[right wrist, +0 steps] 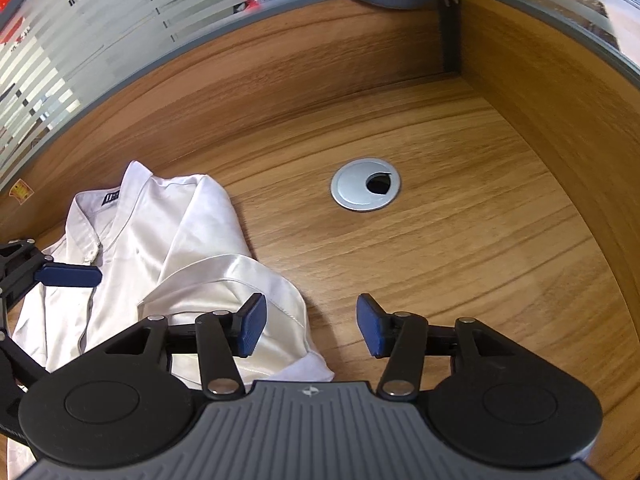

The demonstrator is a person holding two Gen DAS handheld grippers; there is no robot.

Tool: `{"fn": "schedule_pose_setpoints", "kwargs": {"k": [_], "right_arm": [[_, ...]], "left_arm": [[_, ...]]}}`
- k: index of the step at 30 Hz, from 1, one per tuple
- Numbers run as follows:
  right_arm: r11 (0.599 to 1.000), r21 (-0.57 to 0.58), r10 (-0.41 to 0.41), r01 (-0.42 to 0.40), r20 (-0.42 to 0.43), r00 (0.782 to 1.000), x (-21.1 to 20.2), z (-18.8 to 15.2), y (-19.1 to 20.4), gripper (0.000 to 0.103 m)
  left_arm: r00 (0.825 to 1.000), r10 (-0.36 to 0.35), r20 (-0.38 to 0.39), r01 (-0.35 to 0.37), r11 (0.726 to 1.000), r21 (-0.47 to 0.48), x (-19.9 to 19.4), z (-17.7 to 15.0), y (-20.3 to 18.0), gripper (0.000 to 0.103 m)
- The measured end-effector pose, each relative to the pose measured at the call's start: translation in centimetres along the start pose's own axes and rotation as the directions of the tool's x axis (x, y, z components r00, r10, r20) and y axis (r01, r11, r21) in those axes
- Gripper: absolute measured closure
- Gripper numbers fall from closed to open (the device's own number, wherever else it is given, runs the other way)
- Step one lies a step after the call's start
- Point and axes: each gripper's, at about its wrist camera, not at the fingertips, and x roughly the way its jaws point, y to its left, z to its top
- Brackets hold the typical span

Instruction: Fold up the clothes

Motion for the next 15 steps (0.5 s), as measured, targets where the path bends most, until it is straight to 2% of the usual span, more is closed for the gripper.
{"fn": "schedule_pose_setpoints", "kwargs": {"k": [8, 10, 11, 12, 15], "right_arm": [[0.998, -0.041, 0.038, -0.038, -0.008, 0.999, -0.3, 0.1, 0.7, 0.047], [0.997, -0.059, 0.048, -0.049, -0.019, 0.999, -0.1, -0.1, 0.9, 0.048], [0.997, -0.065, 0.049, -0.05, -0.022, 0.999, 0.1, -0.1, 1.0, 0.049], [0.996, -0.068, 0.05, -0.052, -0.024, 0.998, 0.2, 0.0, 1.1, 0.05], [0.996, -0.074, 0.04, -0.042, -0.025, 0.999, 0.8, 0.2, 1.2, 0.053]], "left_arm": [[0.998, 0.017, -0.06, -0.018, 1.0, -0.017, 0.7, -0.4, 1.0, 0.001], [0.997, 0.026, -0.067, -0.027, 1.0, -0.005, 0.9, -0.4, 1.2, 0.005], [0.997, 0.027, -0.068, -0.027, 1.0, 0.0, 0.9, -0.4, 1.3, 0.017], [0.997, 0.029, -0.07, -0.03, 1.0, 0.0, 1.0, -0.4, 1.4, 0.035], [0.997, 0.031, -0.077, -0.033, 0.999, -0.023, 1.2, -0.2, 1.9, 0.06]]}}
